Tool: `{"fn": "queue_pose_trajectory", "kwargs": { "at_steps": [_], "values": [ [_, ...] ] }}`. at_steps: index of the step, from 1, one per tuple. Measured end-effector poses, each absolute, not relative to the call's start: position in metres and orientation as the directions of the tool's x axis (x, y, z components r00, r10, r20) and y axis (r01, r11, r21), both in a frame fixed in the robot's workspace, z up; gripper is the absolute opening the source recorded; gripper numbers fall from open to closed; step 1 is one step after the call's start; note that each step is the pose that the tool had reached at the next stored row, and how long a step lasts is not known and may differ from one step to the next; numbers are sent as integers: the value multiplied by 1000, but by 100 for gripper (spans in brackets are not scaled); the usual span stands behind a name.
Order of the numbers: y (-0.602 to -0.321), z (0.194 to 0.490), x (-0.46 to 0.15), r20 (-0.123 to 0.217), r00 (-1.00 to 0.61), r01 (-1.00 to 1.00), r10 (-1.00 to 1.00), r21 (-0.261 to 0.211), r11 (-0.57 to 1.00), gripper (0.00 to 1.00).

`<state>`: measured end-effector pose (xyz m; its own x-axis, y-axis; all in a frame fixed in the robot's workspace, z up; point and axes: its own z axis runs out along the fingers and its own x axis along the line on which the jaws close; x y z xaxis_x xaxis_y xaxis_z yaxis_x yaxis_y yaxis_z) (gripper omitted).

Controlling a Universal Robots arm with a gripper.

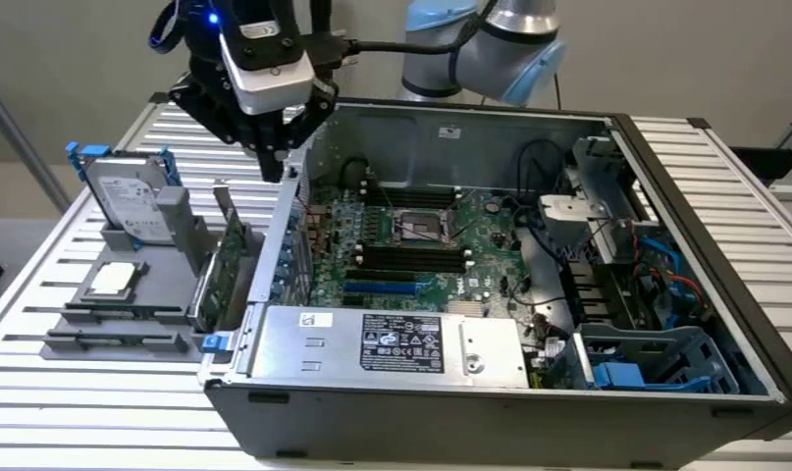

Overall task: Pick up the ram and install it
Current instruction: 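Reach for the ram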

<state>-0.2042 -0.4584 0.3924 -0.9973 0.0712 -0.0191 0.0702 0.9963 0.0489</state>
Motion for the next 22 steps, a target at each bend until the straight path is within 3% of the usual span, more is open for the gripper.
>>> {"fn": "queue_pose_trajectory", "kwargs": {
  "at_steps": [22],
  "values": [
    [-470, 382, -309, -20, -997, 70, 71, 43, 997, 0]
  ]
}}
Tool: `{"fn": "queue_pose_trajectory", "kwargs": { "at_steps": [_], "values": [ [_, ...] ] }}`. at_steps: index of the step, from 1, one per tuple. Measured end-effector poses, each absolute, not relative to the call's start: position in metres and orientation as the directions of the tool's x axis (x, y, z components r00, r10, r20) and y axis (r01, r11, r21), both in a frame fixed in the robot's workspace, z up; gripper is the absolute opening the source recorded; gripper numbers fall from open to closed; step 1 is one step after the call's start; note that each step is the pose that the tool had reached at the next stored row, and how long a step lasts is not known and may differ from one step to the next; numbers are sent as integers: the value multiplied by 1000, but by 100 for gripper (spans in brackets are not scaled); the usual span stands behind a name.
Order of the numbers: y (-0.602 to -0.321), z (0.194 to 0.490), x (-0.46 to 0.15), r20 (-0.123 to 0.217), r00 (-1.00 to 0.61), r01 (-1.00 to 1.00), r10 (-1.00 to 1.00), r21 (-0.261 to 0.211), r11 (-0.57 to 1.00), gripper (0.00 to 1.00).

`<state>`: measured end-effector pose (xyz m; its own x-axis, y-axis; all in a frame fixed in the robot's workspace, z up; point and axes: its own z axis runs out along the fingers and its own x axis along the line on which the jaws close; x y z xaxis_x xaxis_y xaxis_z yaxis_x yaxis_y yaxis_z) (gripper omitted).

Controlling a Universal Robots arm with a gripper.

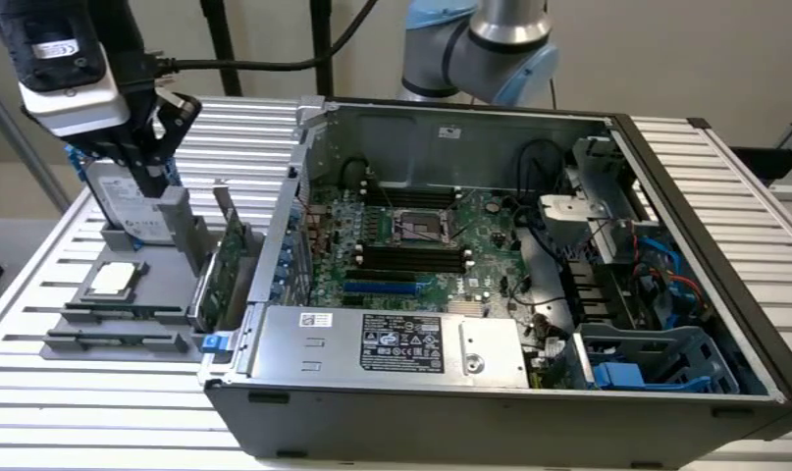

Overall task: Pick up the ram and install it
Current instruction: 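Reach for the ram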

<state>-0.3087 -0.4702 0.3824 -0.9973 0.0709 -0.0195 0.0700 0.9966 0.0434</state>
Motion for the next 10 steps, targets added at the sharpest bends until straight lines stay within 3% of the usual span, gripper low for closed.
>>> {"fn": "queue_pose_trajectory", "kwargs": {
  "at_steps": [10],
  "values": [
    [-472, 375, -355, -20, -997, 70, 71, 40, 997, 0]
  ]
}}
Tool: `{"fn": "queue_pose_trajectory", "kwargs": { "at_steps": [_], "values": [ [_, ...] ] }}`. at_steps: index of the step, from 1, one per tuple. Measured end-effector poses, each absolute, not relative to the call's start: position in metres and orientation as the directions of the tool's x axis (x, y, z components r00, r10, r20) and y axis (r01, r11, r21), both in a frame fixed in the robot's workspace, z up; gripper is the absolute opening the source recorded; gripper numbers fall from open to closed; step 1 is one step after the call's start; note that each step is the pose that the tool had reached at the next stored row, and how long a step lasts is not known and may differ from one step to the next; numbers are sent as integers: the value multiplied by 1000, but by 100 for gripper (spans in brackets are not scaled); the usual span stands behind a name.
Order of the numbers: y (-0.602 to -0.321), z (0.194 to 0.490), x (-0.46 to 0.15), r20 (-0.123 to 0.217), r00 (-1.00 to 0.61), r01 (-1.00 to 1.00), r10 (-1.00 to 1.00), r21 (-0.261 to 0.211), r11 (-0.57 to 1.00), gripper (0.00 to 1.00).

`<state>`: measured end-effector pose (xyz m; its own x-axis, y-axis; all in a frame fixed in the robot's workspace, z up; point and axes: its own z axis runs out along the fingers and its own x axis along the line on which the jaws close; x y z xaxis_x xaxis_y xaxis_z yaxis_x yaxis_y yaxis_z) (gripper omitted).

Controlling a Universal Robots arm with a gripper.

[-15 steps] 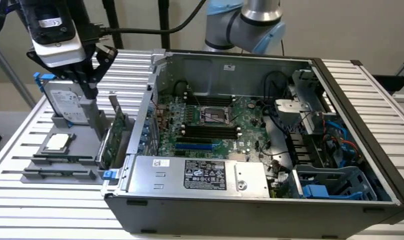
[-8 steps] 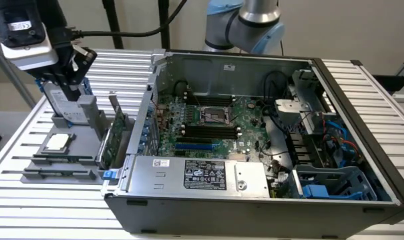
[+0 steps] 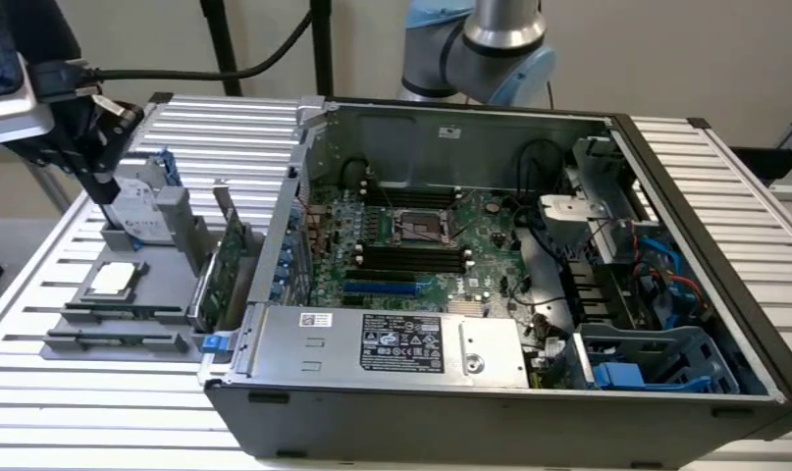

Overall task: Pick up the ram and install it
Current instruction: 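Reach for the ram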

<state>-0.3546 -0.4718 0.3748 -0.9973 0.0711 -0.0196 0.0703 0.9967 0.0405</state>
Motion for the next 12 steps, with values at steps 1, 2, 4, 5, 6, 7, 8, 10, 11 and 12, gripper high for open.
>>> {"fn": "queue_pose_trajectory", "kwargs": {
  "at_steps": [1, 2, 4, 5, 6, 7, 8, 10, 11, 12],
  "values": [
    [-472, 374, -359, -20, -997, 70, 71, 40, 997, 0],
    [-472, 373, -363, -19, -997, 70, 71, 40, 997, 0],
    [-473, 371, -373, -19, -997, 70, 71, 39, 997, 0],
    [-473, 370, -377, -19, -997, 70, 71, 39, 997, 0],
    [-473, 369, -381, -19, -997, 70, 71, 39, 997, 0],
    [-473, 368, -384, -17, -997, 70, 71, 39, 997, 0],
    [-473, 367, -385, -16, -997, 70, 71, 38, 997, 0],
    [-474, 366, -386, -10, -998, 68, 68, 38, 997, 0],
    [-475, 365, -387, -6, -998, 67, 67, 38, 997, 0],
    [-475, 364, -387, -3, -998, 66, 66, 37, 997, 0]
  ]
}}
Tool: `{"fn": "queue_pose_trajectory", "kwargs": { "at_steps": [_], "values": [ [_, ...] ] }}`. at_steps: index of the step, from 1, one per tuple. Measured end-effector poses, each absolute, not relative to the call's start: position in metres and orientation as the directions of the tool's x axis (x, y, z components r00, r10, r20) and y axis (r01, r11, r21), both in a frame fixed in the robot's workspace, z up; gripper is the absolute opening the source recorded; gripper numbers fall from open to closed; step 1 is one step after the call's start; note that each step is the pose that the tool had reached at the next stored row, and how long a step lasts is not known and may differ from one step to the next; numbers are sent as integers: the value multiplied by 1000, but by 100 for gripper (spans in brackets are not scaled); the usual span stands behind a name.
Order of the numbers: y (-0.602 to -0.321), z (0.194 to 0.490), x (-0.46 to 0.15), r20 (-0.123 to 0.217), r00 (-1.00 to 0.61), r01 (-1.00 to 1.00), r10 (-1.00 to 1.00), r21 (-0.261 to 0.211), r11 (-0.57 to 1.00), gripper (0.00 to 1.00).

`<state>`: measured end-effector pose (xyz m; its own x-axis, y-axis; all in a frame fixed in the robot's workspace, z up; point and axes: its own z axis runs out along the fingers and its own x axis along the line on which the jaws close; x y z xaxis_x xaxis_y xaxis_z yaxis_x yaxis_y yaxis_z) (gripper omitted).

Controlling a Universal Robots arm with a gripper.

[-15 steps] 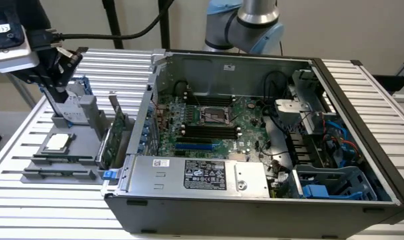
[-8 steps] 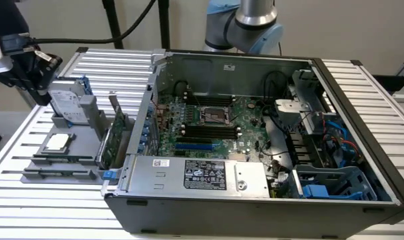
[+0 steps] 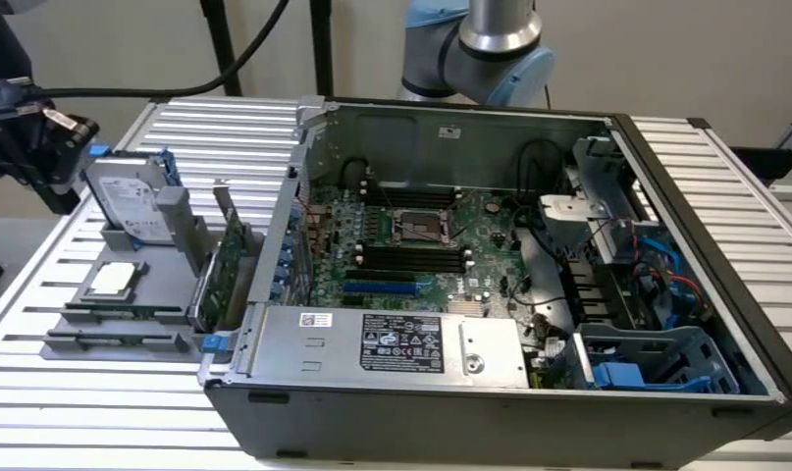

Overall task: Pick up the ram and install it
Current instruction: 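Reach for the ram, then pick up the ram and move it above insertion slot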

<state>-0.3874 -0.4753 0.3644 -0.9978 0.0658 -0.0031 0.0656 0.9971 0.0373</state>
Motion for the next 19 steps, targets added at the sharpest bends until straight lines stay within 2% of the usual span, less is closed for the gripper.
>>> {"fn": "queue_pose_trajectory", "kwargs": {
  "at_steps": [19],
  "values": [
    [-476, 363, -389, -2, -999, 49, 49, 37, 998, 0]
  ]
}}
